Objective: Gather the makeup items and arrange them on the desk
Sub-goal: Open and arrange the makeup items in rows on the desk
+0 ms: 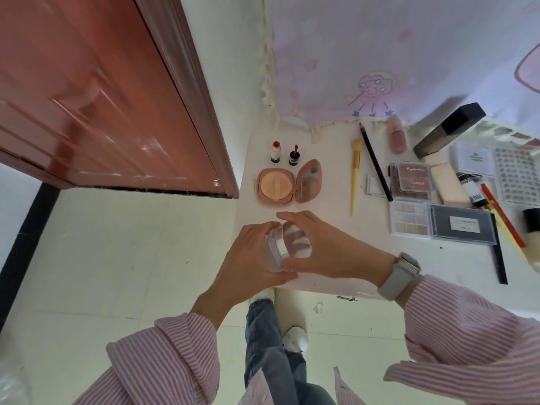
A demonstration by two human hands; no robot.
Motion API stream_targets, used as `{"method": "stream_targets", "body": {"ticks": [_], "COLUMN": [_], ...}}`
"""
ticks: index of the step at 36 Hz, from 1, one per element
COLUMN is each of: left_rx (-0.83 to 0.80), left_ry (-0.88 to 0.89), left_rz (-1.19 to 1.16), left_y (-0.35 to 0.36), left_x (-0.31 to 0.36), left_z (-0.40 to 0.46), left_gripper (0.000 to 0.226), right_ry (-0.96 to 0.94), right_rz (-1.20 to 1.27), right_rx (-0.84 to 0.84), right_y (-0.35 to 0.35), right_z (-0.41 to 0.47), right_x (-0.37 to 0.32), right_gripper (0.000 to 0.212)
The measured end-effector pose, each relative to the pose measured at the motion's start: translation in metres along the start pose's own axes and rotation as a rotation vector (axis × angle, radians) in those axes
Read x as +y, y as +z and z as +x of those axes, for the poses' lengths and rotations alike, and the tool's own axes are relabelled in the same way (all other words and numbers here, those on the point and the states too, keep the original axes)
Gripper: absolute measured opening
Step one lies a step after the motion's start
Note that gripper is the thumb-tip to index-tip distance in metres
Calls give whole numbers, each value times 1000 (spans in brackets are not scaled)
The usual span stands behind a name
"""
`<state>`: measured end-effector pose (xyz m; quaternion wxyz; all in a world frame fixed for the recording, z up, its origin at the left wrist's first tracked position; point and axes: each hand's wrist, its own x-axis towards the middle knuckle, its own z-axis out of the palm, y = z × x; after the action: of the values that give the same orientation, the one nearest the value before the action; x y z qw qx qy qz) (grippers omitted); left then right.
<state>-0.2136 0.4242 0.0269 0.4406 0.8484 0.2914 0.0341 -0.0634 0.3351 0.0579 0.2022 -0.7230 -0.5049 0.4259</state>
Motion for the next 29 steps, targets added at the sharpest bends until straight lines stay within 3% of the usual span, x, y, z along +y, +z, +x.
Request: {"method": "stream_targets", "body": {"ticks": [3,14,20,23,26,29], "left_rx": [-17,-181,-221,-190,-148,-113], "left_ry": [27,22,93,69,86,104], "left_rz": [17,78,198,176,309,352], "left_y": [-2,-6,-8,-7,0,5], "left_x": [5,-7,-23,-24,-29,-33], "left_z": [2,13,19,21,25,26], "left_gripper": [81,73,94,88,84,87], "right_ry": [-157,-412,-490,-360,-72,181], "right_rz": [-110,-418,-549,-366,-38,99], "right_rx": [-21,37,55,25,124,176], "right_y": [0,4,10,9,10,20], "right_z": [-4,-12,-11,-15,-18,-8], "right_x": [9,21,30,24,12,12], "right_gripper": [82,83,84,89,86,84]}}
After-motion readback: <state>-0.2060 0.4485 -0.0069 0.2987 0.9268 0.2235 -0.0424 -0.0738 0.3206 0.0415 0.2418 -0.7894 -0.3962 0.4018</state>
